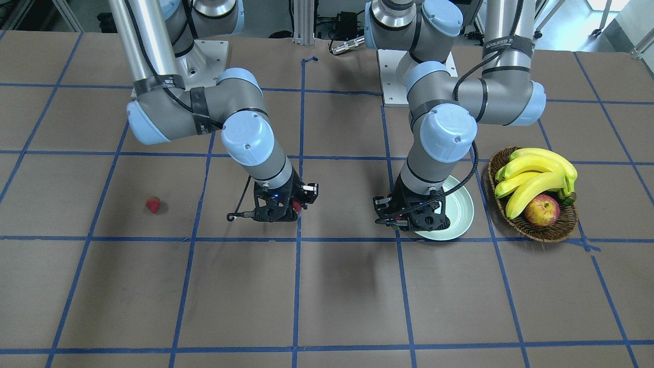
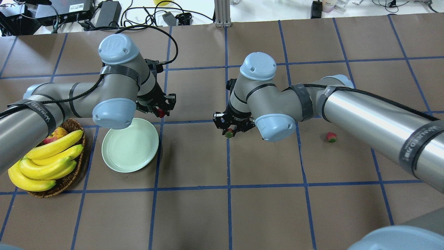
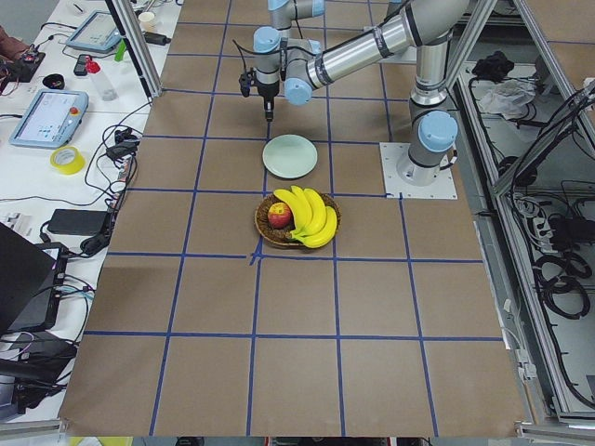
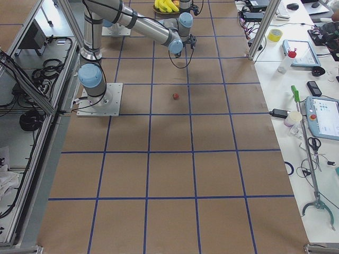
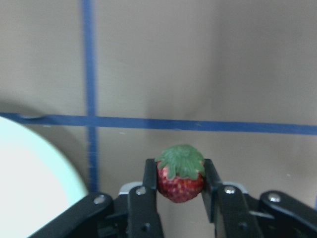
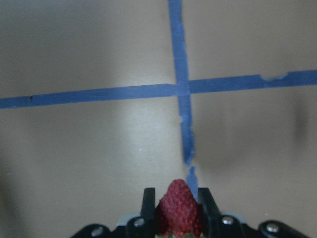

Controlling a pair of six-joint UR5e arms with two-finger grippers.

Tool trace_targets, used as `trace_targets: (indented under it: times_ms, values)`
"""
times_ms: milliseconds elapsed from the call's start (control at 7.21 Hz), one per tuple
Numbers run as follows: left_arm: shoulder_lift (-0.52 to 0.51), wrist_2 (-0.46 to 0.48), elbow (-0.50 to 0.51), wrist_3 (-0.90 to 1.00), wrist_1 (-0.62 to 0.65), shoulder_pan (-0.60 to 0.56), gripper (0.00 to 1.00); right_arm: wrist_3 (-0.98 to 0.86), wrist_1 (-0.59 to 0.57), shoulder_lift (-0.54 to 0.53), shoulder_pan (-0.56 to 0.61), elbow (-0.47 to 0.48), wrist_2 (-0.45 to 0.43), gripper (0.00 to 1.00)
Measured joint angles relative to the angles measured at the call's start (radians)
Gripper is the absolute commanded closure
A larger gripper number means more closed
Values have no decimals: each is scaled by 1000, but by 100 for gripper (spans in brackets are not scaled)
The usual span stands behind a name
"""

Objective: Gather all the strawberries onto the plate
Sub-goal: 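Drop the strawberry into the plate with the left gripper while the right sets another down, then grasp the second strawberry with the left gripper while the right grasps the last strawberry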

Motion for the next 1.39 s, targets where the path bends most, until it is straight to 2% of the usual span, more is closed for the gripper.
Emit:
trace_targets:
  times_ms: [139,277,416,555,694,832,971,1387]
  values:
    - [-2,18,-26,95,-7,56,100,53,-27,45,48,-34,-2,62]
    - [-1,38,-59,156,-4,101,100,85,-38,79,83,-63,-8,1]
    - [-2,48,-80,188,0,126,100,96,-39,90,101,-74,-23,0]
    - [-1,51,-89,202,2,144,24,91,-36,84,107,-75,-54,0]
    - [1,50,-99,207,3,161,11,72,-18,63,105,-75,-90,0]
    - [2,50,-117,207,3,169,3,48,11,32,92,-77,-119,0]
    - [4,50,-131,206,3,173,0,15,39,1,58,-76,-145,0]
    - [6,51,-83,189,-11,137,0,-164,147,-106,-165,-34,-203,0]
